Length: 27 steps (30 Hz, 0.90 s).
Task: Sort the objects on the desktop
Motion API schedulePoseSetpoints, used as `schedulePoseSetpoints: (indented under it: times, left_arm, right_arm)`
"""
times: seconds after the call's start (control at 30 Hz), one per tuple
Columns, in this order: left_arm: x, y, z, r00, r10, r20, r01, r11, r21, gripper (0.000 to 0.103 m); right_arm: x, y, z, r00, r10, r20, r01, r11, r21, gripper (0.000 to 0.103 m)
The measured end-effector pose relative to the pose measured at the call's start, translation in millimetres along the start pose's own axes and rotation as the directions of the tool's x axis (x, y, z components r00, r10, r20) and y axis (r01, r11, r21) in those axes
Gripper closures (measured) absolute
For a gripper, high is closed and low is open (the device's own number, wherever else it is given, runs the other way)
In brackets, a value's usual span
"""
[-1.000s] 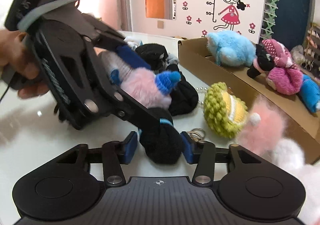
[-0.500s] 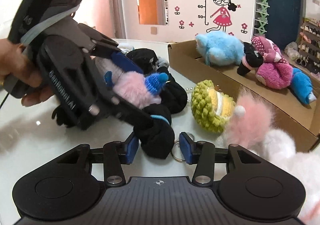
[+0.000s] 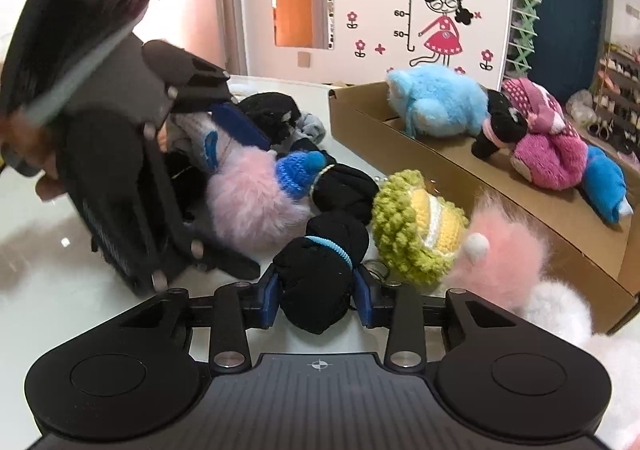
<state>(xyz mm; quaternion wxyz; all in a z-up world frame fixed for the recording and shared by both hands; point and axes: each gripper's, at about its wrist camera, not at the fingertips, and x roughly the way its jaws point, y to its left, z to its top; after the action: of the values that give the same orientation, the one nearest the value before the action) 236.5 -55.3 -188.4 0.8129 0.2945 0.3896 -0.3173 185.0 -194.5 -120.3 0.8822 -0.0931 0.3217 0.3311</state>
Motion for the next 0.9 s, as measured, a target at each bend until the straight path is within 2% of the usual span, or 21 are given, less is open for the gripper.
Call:
schedulePoseSetpoints:
  times: [0.17, 0.27, 0.33, 0.43, 0.6, 0.9]
  left_arm:
    - [1, 0, -1, 1.000, 0.012, 0.020, -0.011, 0.999, -0.045, 0.001]
    - [-1, 0, -2, 0.999, 0.019, 0.036, -0.017, 0.998, -0.061, 0.011]
    - [-4, 2, -1, 0.999, 0.007, 0.045, -0.004, 0.997, -0.073, 0.045]
    - [-6, 3, -1, 0.999, 0.009, 0.041, -0.005, 0.997, -0.078, 0.059]
    - [-10, 2, -2, 0.998, 0.000, 0.057, 0.005, 0.996, -0.089, 0.068]
    - [-27, -5, -6, 0.995, -0.022, 0.093, 0.033, 0.992, -0.119, 0.069]
  right_arm:
    - [-7, -6, -1, 1.000, 0.003, 0.023, -0.004, 0.999, 0.039, 0.061]
    - [-8, -6, -1, 0.999, 0.014, 0.029, -0.016, 0.999, 0.049, 0.061]
    - [-9, -4, -1, 1.000, 0.013, 0.025, -0.014, 0.999, 0.041, 0.061]
    - [-10, 1, -2, 1.000, 0.015, 0.022, -0.016, 1.000, 0.022, 0.061]
    - [-23, 4, -3, 0.999, 0.010, 0.042, -0.011, 1.000, 0.026, 0.061]
    - [-49, -15, -1, 0.991, 0.040, 0.124, -0.057, 0.989, 0.136, 0.061]
